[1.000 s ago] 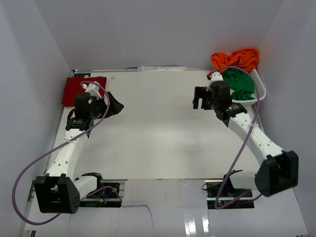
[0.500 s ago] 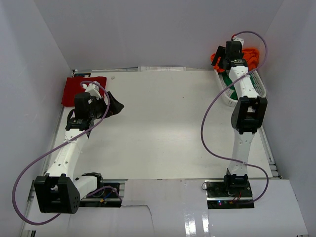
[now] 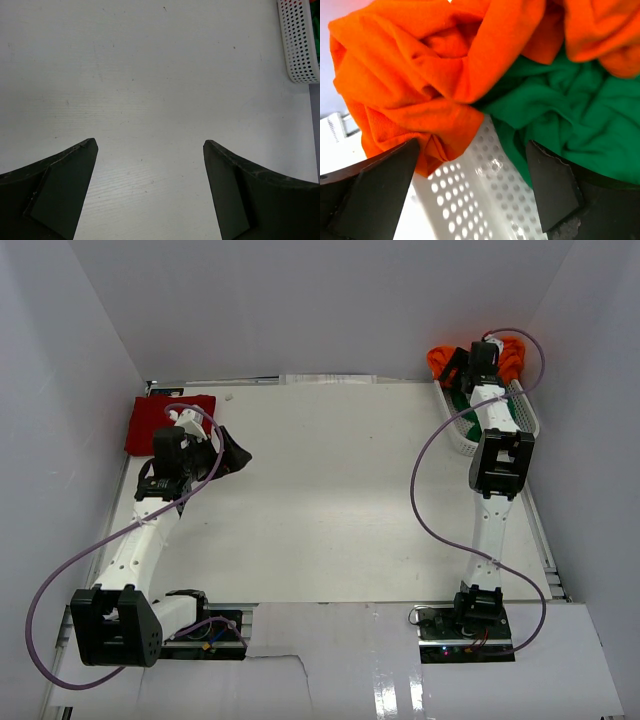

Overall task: Fold and stack the t-shirts
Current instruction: Grab crumpled tshirt from bin with the right arm, then move the tshirt to the center of the board

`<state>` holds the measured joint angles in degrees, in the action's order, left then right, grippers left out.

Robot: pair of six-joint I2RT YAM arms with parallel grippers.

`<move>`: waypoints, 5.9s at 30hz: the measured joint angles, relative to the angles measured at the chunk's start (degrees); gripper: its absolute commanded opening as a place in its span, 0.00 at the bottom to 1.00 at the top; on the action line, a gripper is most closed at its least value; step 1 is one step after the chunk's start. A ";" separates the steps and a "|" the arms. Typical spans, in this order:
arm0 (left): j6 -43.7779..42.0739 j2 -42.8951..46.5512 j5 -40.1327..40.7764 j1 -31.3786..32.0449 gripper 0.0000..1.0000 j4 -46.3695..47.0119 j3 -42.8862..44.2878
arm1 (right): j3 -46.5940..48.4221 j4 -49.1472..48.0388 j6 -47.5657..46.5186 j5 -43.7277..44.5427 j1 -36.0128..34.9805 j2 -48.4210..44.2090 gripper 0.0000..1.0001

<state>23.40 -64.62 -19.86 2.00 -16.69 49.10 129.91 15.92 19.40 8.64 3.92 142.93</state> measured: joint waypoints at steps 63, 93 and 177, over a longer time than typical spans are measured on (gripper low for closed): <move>-1.14 0.57 1.64 0.00 0.98 -0.09 -0.48 | -2.86 -19.52 7.85 -24.02 1.70 4.94 0.39; -1.33 0.66 1.60 0.09 0.98 -0.09 -0.63 | -12.04 -28.59 20.76 -30.29 3.69 2.23 0.48; 2.93 2.95 16.46 -0.39 0.98 -6.91 1.22 | -40.24 19.82 -3.65 -34.58 -23.98 -50.64 0.90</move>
<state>26.33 -61.67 -3.40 1.61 -23.59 50.33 89.67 35.75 15.75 -25.93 -20.05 92.29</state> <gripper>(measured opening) 0.979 0.891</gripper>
